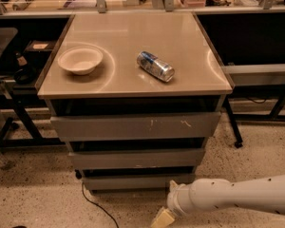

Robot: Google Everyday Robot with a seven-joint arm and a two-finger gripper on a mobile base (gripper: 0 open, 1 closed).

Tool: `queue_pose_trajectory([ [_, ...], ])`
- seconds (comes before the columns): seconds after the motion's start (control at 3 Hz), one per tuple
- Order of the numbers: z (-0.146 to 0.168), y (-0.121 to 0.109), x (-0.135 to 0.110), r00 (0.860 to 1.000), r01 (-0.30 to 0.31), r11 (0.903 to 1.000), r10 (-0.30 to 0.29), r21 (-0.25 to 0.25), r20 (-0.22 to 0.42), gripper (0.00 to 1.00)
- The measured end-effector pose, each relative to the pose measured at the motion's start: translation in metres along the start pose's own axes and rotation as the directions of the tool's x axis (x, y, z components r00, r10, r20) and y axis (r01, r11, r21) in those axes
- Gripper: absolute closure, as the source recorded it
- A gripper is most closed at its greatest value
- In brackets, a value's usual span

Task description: Open bottom drawer

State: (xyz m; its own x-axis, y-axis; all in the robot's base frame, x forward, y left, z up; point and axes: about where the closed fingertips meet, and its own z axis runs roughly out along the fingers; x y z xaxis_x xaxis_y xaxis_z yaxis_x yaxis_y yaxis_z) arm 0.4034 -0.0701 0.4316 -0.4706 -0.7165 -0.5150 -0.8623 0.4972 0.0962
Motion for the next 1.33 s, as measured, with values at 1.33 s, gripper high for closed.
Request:
queue_pose_trajectory([
  [1.33, 0.087, -0.053, 0.014, 0.998, -0.058, 0.9969, 0.058, 0.054, -0.003, 0.0],
])
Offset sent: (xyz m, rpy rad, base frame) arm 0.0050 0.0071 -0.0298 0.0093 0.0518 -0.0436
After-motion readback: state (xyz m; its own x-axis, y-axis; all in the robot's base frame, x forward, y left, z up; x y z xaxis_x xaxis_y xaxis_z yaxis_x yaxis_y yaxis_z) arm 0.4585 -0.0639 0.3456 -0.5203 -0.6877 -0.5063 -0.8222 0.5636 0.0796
